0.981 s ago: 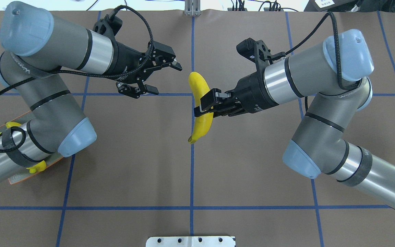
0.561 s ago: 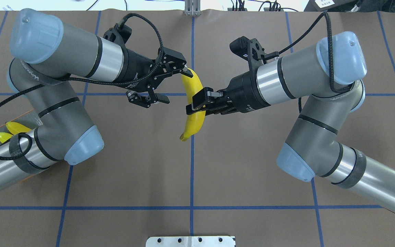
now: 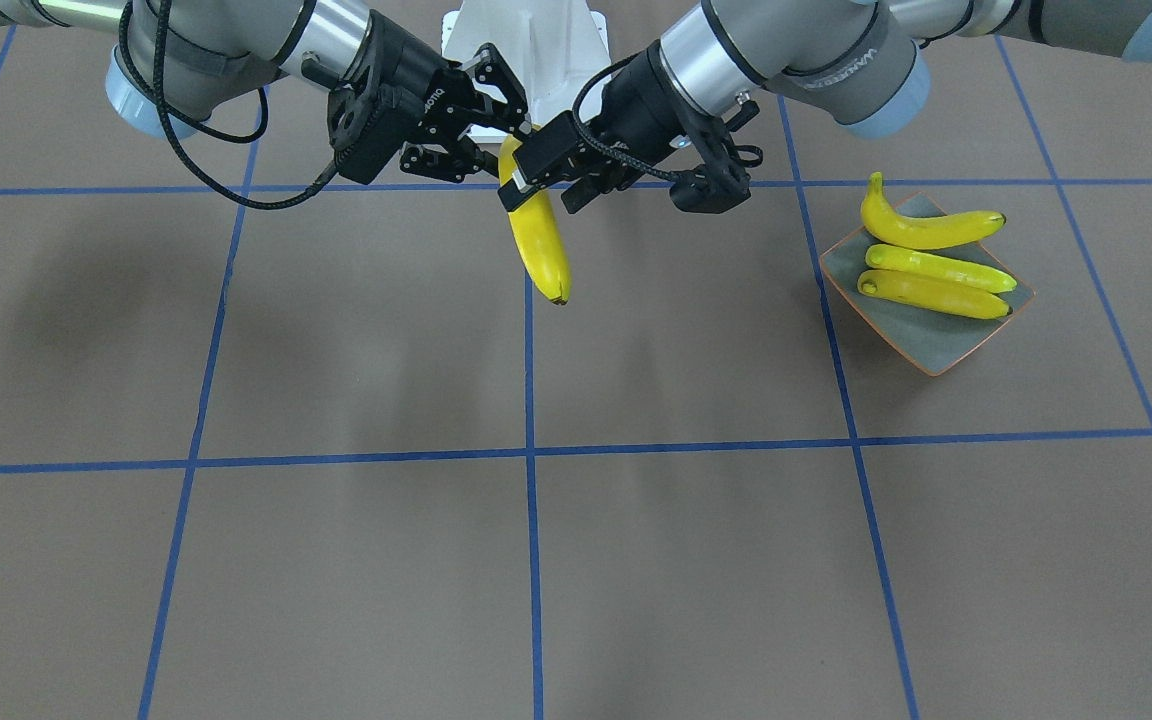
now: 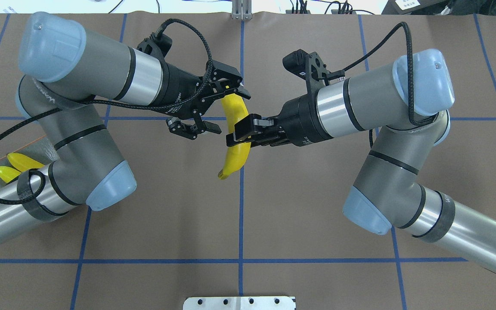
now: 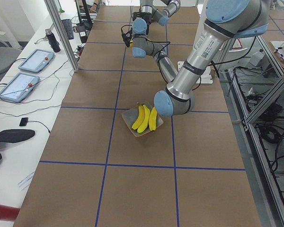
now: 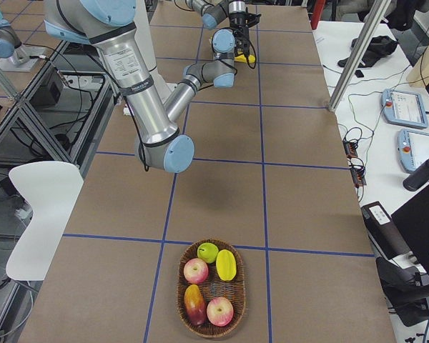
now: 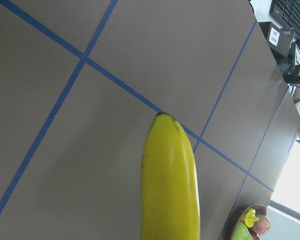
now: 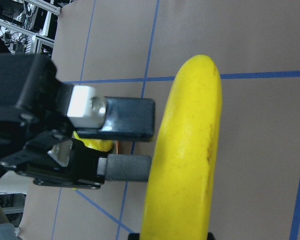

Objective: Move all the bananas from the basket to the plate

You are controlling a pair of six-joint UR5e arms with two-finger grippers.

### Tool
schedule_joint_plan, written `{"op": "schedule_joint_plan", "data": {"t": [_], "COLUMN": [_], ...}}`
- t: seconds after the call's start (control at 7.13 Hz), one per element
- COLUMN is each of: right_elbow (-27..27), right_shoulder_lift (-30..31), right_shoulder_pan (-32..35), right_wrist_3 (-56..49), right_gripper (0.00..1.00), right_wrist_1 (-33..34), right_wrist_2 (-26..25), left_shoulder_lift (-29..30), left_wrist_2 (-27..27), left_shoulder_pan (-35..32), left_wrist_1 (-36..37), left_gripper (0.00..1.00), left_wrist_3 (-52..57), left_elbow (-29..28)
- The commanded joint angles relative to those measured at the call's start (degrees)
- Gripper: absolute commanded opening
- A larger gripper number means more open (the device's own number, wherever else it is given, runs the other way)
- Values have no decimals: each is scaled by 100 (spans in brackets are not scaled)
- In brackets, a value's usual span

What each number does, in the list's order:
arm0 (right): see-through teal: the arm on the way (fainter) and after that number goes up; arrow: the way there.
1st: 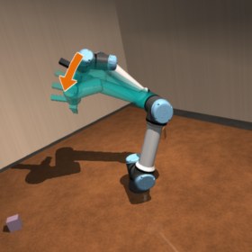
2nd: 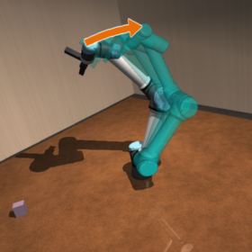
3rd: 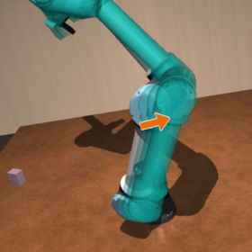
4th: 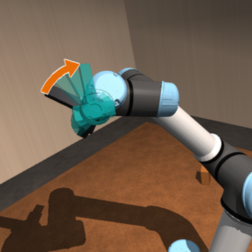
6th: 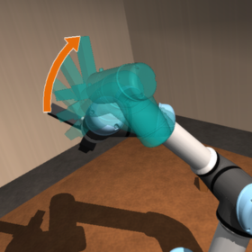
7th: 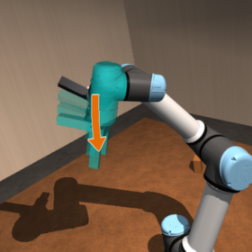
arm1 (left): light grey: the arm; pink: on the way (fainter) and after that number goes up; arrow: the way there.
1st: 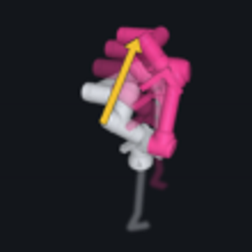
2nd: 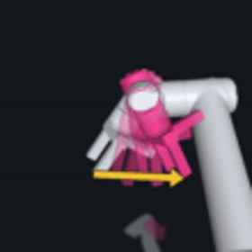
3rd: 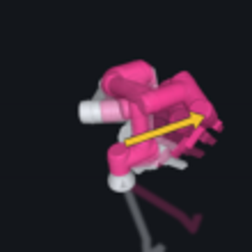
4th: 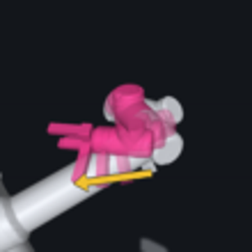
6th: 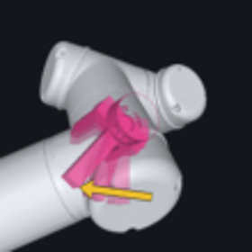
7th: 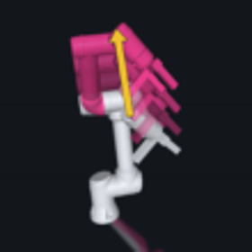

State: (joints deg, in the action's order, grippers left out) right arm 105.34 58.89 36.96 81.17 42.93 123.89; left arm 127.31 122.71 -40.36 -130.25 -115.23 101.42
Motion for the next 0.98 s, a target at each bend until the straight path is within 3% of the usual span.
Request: {"op": "schedule_joint_plan", "data": {"t": [0.0,0.42,0.56,0.7,0.84], "right_elbow": [13,22,31,31,31], "right_shoulder_lift": [-9,-36,-36,-36,-27], "right_shoulder_pan": [-4,-13,-13,-22,-30], "right_wrist_3": [4,4,-5,-5,-5], "right_gripper": [0,0,0,0,0], "right_wrist_1": [-31,-197,-206,-250,-276], "right_wrist_2": [4,4,4,4,4], "left_shoulder_lift": [30,66,74,75,66], "left_wrist_2": [-10,-19,-19,-19,-19], "left_shoulder_pan": [54,90,90,90,90], "left_wrist_1": [-1,-1,-1,8,-1], "left_gripper": [100,98,87,53,1], "left_wrist_3": [-9,-9,-17,-35,-35], "left_elbow": [-17,-25,-26,-26,-26]}}
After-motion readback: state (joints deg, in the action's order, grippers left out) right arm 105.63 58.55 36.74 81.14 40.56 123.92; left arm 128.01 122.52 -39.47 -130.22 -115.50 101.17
